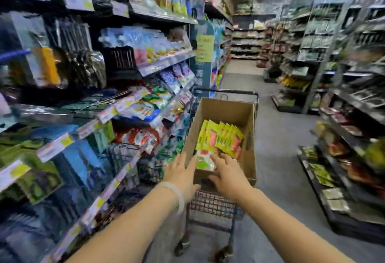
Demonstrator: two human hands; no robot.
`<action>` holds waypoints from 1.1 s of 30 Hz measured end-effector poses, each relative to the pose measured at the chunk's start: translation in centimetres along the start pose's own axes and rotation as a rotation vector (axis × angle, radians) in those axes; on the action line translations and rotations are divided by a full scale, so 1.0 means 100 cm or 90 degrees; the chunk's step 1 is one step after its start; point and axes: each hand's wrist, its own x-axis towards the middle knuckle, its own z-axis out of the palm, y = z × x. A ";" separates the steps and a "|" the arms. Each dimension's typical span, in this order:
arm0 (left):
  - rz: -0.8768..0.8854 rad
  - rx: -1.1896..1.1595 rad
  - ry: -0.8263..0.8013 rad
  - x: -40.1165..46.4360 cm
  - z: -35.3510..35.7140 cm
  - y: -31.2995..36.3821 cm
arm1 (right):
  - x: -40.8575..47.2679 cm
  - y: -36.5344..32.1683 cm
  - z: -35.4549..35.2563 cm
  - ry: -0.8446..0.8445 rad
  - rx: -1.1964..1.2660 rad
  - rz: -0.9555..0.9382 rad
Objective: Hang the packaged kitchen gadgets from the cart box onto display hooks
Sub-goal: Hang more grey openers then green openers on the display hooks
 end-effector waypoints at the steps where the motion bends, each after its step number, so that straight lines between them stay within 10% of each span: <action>1: 0.012 0.004 -0.004 0.017 0.004 0.004 | 0.010 0.012 0.002 0.000 -0.001 0.019; 13: 0.131 -0.020 -0.045 0.248 0.006 -0.005 | 0.208 0.092 0.013 0.017 -0.019 0.149; 33: 0.039 -0.042 -0.278 0.402 0.144 -0.023 | 0.325 0.229 0.185 -0.292 0.017 0.330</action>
